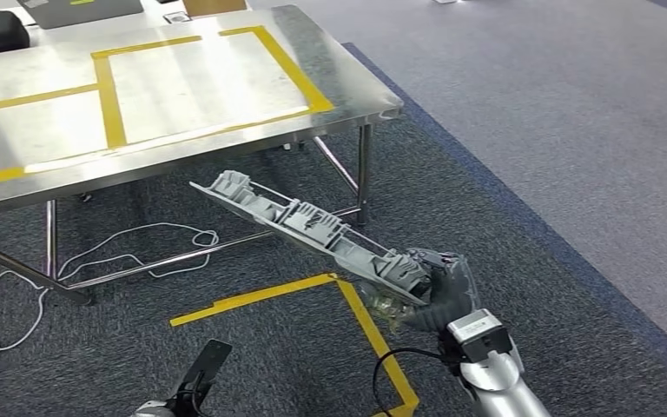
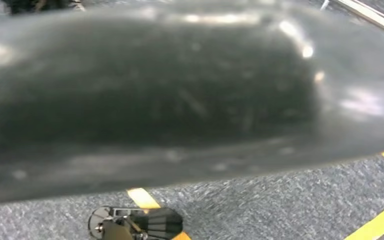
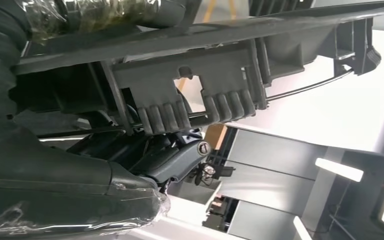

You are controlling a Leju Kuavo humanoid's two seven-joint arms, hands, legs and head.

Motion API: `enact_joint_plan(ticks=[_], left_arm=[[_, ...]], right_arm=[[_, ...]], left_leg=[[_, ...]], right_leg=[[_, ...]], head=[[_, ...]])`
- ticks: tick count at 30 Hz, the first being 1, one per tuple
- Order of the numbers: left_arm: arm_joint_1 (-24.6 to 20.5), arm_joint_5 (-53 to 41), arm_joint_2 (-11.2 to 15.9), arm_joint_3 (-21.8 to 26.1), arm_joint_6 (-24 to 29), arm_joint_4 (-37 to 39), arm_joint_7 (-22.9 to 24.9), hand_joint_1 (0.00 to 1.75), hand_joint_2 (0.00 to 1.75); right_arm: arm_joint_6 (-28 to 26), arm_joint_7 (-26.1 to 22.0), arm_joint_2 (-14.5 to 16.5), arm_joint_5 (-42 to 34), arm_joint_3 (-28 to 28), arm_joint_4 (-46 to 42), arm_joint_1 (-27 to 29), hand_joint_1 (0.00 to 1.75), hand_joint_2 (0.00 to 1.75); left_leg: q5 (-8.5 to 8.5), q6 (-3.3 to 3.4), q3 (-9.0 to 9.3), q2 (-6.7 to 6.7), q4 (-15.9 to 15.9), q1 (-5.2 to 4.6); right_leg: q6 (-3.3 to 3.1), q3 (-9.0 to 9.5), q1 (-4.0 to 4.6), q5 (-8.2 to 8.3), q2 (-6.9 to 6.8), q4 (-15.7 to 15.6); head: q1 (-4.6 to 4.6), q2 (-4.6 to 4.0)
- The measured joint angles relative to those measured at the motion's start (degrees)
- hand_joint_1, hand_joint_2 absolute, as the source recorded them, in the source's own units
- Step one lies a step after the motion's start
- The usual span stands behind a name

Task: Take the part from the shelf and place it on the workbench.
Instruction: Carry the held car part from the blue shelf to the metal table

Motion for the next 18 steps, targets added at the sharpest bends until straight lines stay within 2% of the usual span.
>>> enact_joint_plan(ticks=[2,3,4,5,6,7,8,9,10,11,12,13,14,16,17,18], left_arm=[[-0.2,0.0,0.0,0.0,0.0,0.0,0.0,0.0,0.0],[-0.3,0.0,0.0,0.0,0.0,0.0,0.0,0.0,0.0],[-0.3,0.0,0.0,0.0,0.0,0.0,0.0,0.0,0.0],[-0.2,0.0,0.0,0.0,0.0,0.0,0.0,0.0,0.0],[-0.1,0.0,0.1,0.0,0.0,0.0,0.0,0.0,0.0],[-0.1,0.0,0.1,0.0,0.0,0.0,0.0,0.0,0.0],[-0.2,0.0,0.1,0.0,0.0,0.0,0.0,0.0,0.0],[-0.3,0.0,0.2,0.0,0.0,0.0,0.0,0.0,0.0],[-0.4,0.0,0.1,0.0,0.0,0.0,0.0,0.0,0.0],[-0.5,0.0,0.1,0.0,0.0,0.0,0.0,0.0,0.0],[-0.5,0.0,0.1,0.0,0.0,0.0,0.0,0.0,0.0],[-0.5,0.0,0.1,0.0,0.0,0.0,0.0,0.0,0.0],[-0.4,0.0,0.1,0.0,0.0,0.0,0.0,0.0,0.0],[-0.5,0.0,0.1,0.0,0.1,0.0,0.0,0.0,0.0],[-0.5,0.0,0.1,0.0,0.1,0.0,0.0,0.0,0.0],[-0.6,0.0,0.0,0.0,0.1,0.0,-0.1,0.0,0.0]], right_arm=[[0.0,0.0,0.1,-0.1,0.0,0.0,0.0,1.75,1.75],[0.0,0.0,0.1,-0.1,0.0,0.0,0.0,1.75,1.75],[0.0,0.0,0.1,-0.1,0.0,0.0,0.0,1.75,1.75],[0.0,0.0,0.1,-0.1,0.0,0.0,0.0,1.75,1.75],[0.0,0.0,0.1,-0.1,0.0,0.1,0.1,1.75,1.75],[0.0,0.0,0.1,-0.1,0.0,0.1,0.1,1.75,1.75],[0.1,0.0,0.1,-0.1,0.0,0.1,0.1,1.75,1.75],[0.1,0.0,0.1,-0.1,0.0,0.1,0.1,1.75,1.75],[0.1,0.0,0.1,-0.1,0.0,0.0,0.0,1.75,1.75],[0.1,0.0,0.1,-0.1,0.0,0.0,0.0,1.75,1.75],[0.0,0.0,0.1,-0.1,0.0,0.0,-0.1,1.75,1.75],[0.0,0.0,0.1,-0.1,0.0,0.0,-0.1,1.75,1.75],[0.0,0.0,0.1,-0.1,0.0,0.0,-0.1,1.75,1.75],[0.0,0.0,0.1,-0.1,0.1,0.0,-0.2,1.75,1.75],[0.0,0.0,0.1,-0.2,0.1,0.0,-0.2,1.75,1.75],[0.0,-0.1,0.1,-0.2,0.1,0.0,-0.1,1.75,1.75]], left_leg=[[-3.36,-0.76,-2.62,3.51,5.8,0.03],[-5.01,-1.12,-4.38,4.25,9.5,0.23],[-5.93,-1.41,-5.72,4.55,12.4,0.44],[-5.8,-1.63,-6.23,4.7,13.5,0.62],[-4.66,-1.8,-5.7,4.9,12.5,0.74],[-2.68,-1.88,-4.06,5.41,9.5,0.81],[-0.76,-1.87,-1.99,6.53,5.5,0.77],[0.47,-1.73,-0.15,8.14,2.0,0.46],[1.12,-1.28,1.07,9.41,-0.5,0.2],[1.09,-0.76,1.49,10.19,-1.5,-0.06],[0.88,-0.21,1.43,10.16,-1.7,-0.3],[0.93,0.38,1.35,9.38,-1.8,-0.25],[0.95,0.75,1.37,8.67,-1.9,-0.19],[1.07,1.58,1.51,7.24,-2.1,0.03],[1.09,1.89,1.53,6.49,-2.1,0.11],[1.08,2.13,1.52,5.71,-2.1,0.11]], right_leg=[[-0.44,0.35,-0.03,-0.02,-1.5,-0.3],[-0.5,0.42,0.0,-0.1,-2.31,-0.3],[-0.51,0.47,0.02,-0.21,-3.06,-0.3],[-0.47,0.52,0.03,-0.32,-3.78,-0.3],[-0.37,0.63,0.03,-0.44,-4.47,-0.3],[-0.22,0.82,0.02,-0.6,-5.1,-0.2],[0.0,1.08,0.06,-0.8,-5.7,-0.2],[0.27,1.3,0.23,-1.01,-6.27,-0.2],[0.57,1.45,0.45,-1.21,-6.81,-0.2],[0.87,1.57,0.69,-1.38,-7.36,-0.1],[1.12,1.67,0.9,-1.51,-8.0,-0.2],[1.42,1.84,0.93,-1.7,-8.64,-0.2],[1.76,1.86,0.84,-2.09,-8.44,0.0],[2.26,0.5,0.53,-4.28,-5.98,3.2],[2.38,-1.2,0.43,-6.02,-4.22,6.7],[2.38,-3.28,0.39,-7.79,-3.12,10.9]], head=[[-0.45,0.0],[-0.49,0.0],[-0.47,0.0],[-0.5,0.0],[-0.5,0.0],[-0.51,0.0],[-0.51,0.0],[-0.52,0.0],[-0.47,0.0],[-0.41,0.0],[-0.36,0.0],[-0.33,0.0],[-0.29,0.0],[-0.06,0.0],[0.13,0.0],[0.24,0.0]])
